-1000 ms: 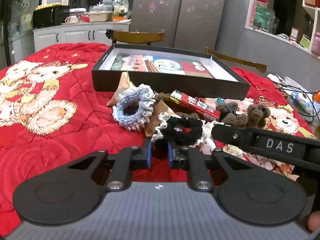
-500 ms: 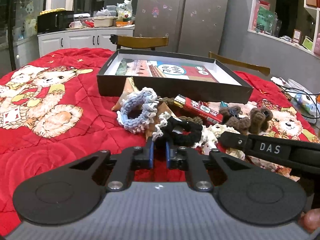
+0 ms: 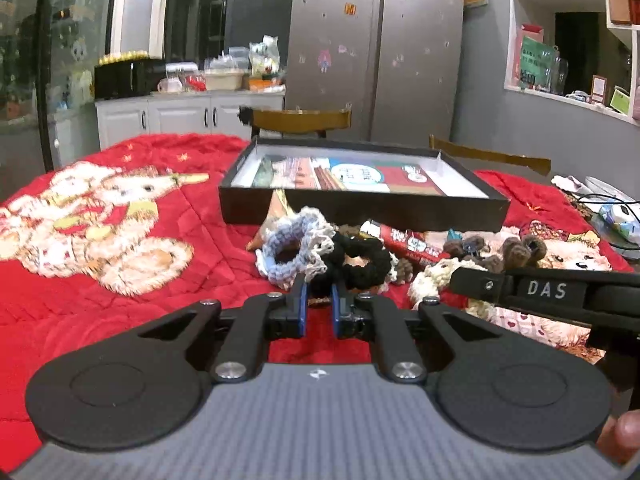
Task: Organize objects
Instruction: 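Close the left gripper on the black scrunchie and lift it, then carry the black scrunchie over the black box and lower it inside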
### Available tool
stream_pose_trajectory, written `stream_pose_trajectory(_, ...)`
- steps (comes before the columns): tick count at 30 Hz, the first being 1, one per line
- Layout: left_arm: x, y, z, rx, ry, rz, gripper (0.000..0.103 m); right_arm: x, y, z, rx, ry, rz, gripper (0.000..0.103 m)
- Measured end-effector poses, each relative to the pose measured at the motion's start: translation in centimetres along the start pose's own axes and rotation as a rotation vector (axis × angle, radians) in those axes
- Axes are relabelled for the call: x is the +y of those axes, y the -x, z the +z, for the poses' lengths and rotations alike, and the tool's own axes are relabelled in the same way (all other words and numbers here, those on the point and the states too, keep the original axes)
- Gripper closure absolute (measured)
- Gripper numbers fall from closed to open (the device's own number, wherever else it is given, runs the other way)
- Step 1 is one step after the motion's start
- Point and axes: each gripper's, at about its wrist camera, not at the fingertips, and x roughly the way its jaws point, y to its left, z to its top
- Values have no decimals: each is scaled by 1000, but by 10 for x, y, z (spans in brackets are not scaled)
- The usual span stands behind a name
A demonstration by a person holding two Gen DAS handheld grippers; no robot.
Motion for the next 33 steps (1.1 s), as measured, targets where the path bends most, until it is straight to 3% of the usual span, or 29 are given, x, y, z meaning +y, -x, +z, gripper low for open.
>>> stream_pose_trajectory(10, -1, 1, 0, 3, -8, -5, 89, 4, 9, 0, -57, 17, 41, 88)
stream_pose_trajectory(20, -1, 13, 0, -44, -33, 3, 89, 9, 18, 1, -100, 24, 47, 88)
stream_pose_trajectory(33, 12, 45, 29, -115, -19, -48, 89, 44, 34, 35, -147, 95, 99, 88)
